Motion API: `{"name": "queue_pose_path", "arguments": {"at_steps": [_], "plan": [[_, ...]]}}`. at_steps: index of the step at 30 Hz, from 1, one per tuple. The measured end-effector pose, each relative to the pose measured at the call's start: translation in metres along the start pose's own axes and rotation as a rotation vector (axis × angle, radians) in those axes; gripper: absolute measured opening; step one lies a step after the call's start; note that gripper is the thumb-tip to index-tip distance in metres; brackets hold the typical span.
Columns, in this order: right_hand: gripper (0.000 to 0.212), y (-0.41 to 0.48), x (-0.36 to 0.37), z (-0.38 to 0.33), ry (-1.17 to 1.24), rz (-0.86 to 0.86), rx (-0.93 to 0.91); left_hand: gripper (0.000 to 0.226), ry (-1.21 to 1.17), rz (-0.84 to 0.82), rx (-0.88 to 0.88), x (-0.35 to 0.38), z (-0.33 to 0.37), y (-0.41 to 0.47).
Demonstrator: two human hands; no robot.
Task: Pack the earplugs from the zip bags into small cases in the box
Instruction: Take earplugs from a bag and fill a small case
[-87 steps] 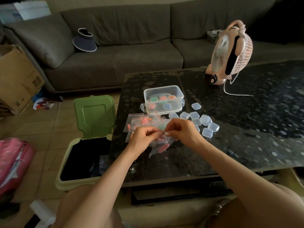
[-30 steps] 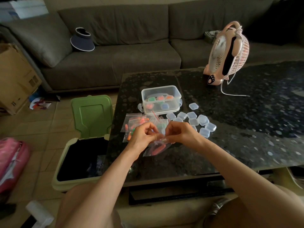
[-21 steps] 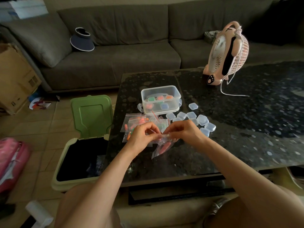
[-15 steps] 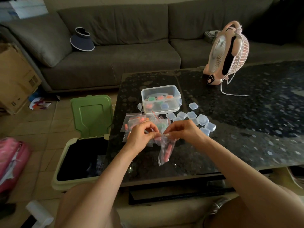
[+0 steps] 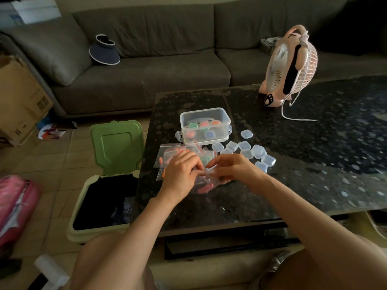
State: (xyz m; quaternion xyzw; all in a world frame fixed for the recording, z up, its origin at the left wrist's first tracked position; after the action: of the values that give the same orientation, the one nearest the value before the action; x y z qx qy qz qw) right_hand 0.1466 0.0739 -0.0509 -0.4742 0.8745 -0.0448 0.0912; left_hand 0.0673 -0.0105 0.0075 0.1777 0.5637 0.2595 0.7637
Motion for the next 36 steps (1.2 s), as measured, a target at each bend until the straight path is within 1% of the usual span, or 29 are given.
{"name": "queue_pose_path", "arguments": {"at_steps": [2,4,6,8,10,13,15,17,22,23,24,26,29,32,34,36], "plan": [[0.016,0.0,0.001,0.002,-0.033,0.013,0.02,0.017,-0.01,0.006,-0.025,0.001,-0.004,0.0],[0.022,-0.001,-0.001,-0.001,-0.081,0.034,0.009,0.012,-0.075,0.011,-0.126,0.001,-0.014,-0.001],[0.021,-0.002,-0.002,-0.004,-0.1,0.021,-0.003,0.008,-0.136,-0.006,-0.227,0.003,-0.024,-0.002],[0.017,-0.004,-0.002,-0.006,-0.104,-0.004,-0.012,0.007,-0.145,-0.009,-0.255,0.005,-0.029,-0.003],[0.018,-0.004,0.0,-0.006,-0.105,-0.017,-0.026,0.006,-0.123,-0.018,-0.251,0.004,-0.026,-0.004],[0.021,-0.002,0.0,-0.003,-0.062,0.011,-0.01,0.007,-0.07,0.012,-0.134,-0.001,-0.01,-0.003],[0.017,-0.001,-0.003,0.002,-0.017,0.032,0.039,0.012,-0.03,0.056,-0.049,-0.005,-0.003,-0.002],[0.009,-0.001,-0.005,0.008,0.015,0.047,0.082,0.012,-0.029,0.073,-0.021,-0.007,0.0,-0.003],[0.018,0.0,-0.004,0.016,0.189,0.073,0.152,0.011,-0.003,0.095,0.068,-0.011,0.011,-0.002],[0.019,0.0,-0.004,0.016,0.205,0.084,0.163,0.016,-0.019,0.083,0.09,-0.01,0.011,-0.002],[0.018,0.0,-0.005,0.018,0.21,0.099,0.173,0.021,-0.031,0.062,0.112,-0.007,0.011,-0.001],[0.018,0.0,-0.007,0.022,0.209,0.129,0.196,0.022,-0.009,0.043,0.153,-0.003,0.013,-0.001],[0.02,0.0,-0.008,0.026,0.227,0.17,0.228,0.021,0.047,0.085,0.196,-0.006,0.02,-0.002],[0.017,0.0,-0.016,0.028,0.248,0.256,0.238,0.023,0.064,0.15,0.225,-0.011,0.027,-0.006],[0.014,0.0,-0.022,0.03,0.241,0.293,0.243,0.022,0.06,0.151,0.259,-0.01,0.033,-0.008],[0.012,-0.001,-0.023,0.029,0.194,0.284,0.243,0.026,0.036,0.125,0.301,-0.008,0.04,-0.01]]}}
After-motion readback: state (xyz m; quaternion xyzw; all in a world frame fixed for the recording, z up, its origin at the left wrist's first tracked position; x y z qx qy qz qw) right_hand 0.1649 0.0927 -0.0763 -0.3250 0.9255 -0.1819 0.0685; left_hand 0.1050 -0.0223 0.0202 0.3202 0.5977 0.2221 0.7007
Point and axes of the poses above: each hand's wrist, its own y-axis towards the middle knuckle, its own x-axis out of the palm, z = x × y, the point moved 10 cm from there along y, towards the middle knuckle, and after that the axes turned 4 degrees about y, right-handed, at the moved point
